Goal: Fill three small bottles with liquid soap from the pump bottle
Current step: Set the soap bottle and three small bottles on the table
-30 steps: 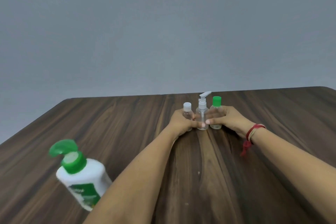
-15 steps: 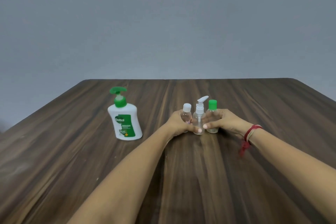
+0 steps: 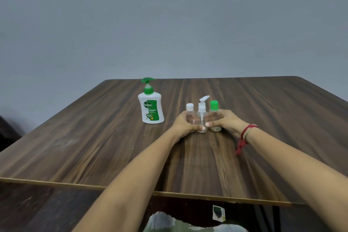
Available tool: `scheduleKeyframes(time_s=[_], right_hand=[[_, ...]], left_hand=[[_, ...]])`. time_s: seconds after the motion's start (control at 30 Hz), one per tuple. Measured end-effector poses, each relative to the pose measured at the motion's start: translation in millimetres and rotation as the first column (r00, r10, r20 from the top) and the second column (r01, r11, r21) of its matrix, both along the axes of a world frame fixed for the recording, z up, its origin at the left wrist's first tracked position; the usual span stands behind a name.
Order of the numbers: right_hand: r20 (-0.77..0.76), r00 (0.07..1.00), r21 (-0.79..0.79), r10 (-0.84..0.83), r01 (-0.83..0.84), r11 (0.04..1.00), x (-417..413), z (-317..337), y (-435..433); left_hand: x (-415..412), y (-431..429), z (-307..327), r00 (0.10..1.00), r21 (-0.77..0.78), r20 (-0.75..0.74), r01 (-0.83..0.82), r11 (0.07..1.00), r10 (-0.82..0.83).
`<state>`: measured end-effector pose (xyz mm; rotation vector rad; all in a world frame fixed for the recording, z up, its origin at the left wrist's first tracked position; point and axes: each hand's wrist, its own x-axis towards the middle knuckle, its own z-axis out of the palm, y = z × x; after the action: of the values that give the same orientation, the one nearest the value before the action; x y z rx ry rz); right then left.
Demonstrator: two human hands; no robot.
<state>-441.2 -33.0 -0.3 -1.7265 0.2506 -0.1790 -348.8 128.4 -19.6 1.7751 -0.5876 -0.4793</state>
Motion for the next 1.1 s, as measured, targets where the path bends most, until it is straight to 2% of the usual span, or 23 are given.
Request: scheduleKeyframes(time_s=[0.13, 0.27, 0.4, 0.5, 0.7, 0.9, 1.03, 1.1], right_hand=[[-0.023, 1.000, 0.025, 0.006, -0.005, 1.000, -1.1, 2.7, -3.4], [0.032, 0.997, 0.101, -0.075, 0.071, 0.992, -6.0, -0.6, -18.4], [0.022, 0.995, 0.012, -0.102, 0.101, 0.995, -11.2, -6.5, -30.9], [0.072, 0.987, -0.121, -0.141, 0.149, 0.981, -11.5, -9.1, -32.4], [0.110, 0.983, -0.229, -0.148, 0.170, 0.958, -6.2, -4.6, -33.9], [0.107, 0.978, -0.245, -0.179, 0.201, 0.948, -6.5, -9.1, -31.7], [0.070, 0.969, -0.225, -0.238, 0.248, 0.942, -13.8, -14.6, -38.7], [0.095, 0.931, -0.218, -0.353, 0.366, 0.905, -25.9, -9.4, -42.8]], left_hand=[[6.2, 1.5, -0.8, 0.999, 0.033, 0.032, 0.042, 0.999, -0.043], [20.2, 1.2, -10.6, 0.992, 0.105, 0.091, 0.072, 0.992, -0.082], [16.5, 14.3, -5.4, 0.991, 0.160, 0.110, 0.061, 0.985, -0.080], [23.2, 21.2, -10.1, 0.977, 0.214, 0.205, 0.015, 0.977, -0.060], [30.2, 20.8, -9.0, 0.953, 0.231, 0.284, 0.041, 0.972, -0.108], [28.5, 27.0, -15.0, 0.971, 0.101, 0.237, 0.016, 0.995, -0.039], [24.2, 44.6, -11.6, 0.972, 0.145, 0.227, 0.023, 0.989, -0.056], [14.1, 60.6, -8.3, 0.965, 0.180, 0.264, -0.037, 0.983, -0.012]])
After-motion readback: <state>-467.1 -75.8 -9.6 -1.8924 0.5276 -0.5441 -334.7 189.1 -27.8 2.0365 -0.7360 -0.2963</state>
